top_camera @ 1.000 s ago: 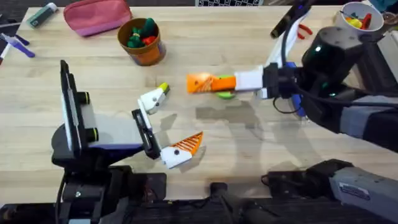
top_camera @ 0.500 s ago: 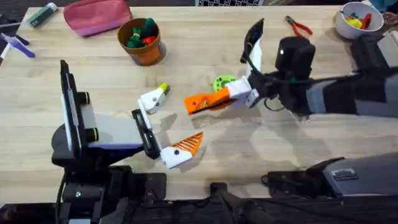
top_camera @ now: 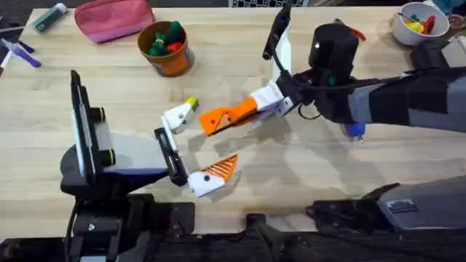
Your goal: Pick up the gripper from the table and insert it into the empty holder that is missing its gripper. Then pick up a screw, insert it into the mounting hole, and use the screwdriver to tighten it. Finally, clean up the table by picking up the vegetable and placing it into the bucket.
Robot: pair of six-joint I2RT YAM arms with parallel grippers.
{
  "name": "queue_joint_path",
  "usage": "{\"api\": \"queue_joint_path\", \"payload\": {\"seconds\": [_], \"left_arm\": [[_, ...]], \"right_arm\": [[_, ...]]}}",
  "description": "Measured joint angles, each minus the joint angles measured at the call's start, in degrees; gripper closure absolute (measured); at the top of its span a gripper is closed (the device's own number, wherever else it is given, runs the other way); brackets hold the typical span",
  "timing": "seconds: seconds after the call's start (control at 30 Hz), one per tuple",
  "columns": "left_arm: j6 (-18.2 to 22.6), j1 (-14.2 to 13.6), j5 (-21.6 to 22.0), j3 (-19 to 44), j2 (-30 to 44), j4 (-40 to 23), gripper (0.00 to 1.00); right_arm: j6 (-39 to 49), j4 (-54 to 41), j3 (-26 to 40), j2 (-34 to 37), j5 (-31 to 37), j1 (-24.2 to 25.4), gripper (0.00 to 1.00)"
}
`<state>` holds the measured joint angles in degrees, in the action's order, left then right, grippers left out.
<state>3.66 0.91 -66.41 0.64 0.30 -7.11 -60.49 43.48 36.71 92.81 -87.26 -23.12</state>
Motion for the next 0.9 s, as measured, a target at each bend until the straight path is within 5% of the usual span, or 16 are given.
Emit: {"api": "queue_joint_path", "payload": {"seconds": [0.33,0.9], "left_arm": [[0.0,0.0,0.0,0.0,0.0,0.0,0.016],[0.0,0.0,0.0,0.0,0.0,0.0,0.016]], "right_arm": [[0.0,1.0,0.0,3.1,0.8,-1.8,0.990],[-15.0,24.7,0.1,9.9,0.3,-2.5,0.990]]}}
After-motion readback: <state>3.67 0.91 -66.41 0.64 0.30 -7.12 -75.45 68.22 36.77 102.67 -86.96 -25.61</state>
